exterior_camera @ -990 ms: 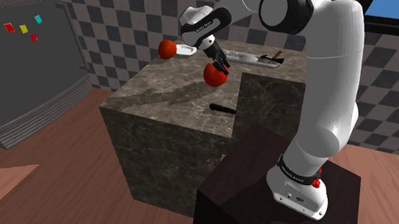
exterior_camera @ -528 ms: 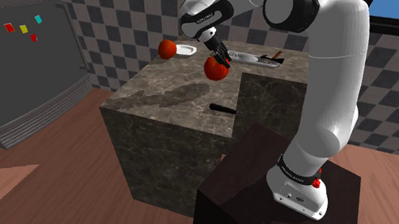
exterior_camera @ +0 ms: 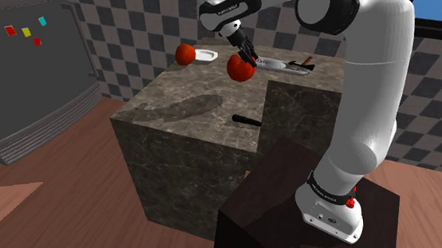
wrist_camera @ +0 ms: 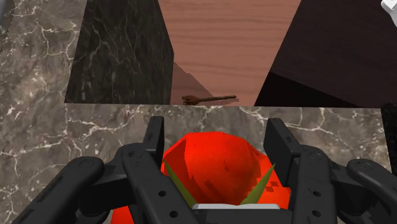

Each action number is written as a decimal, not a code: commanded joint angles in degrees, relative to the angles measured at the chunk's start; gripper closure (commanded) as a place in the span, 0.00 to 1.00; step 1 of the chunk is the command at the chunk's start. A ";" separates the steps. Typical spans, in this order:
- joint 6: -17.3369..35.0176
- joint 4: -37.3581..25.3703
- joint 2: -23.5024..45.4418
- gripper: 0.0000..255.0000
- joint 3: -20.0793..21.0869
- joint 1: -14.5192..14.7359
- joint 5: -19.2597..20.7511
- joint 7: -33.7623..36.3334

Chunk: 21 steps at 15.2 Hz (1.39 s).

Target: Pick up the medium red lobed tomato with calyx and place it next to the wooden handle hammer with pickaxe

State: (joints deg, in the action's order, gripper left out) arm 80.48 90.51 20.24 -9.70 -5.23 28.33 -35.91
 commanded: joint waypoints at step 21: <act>-8.19 -8.61 -2.75 1.00 -1.70 -1.49 2.79 -8.54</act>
State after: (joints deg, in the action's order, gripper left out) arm 71.16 80.74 18.13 -10.97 -5.98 30.72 -43.70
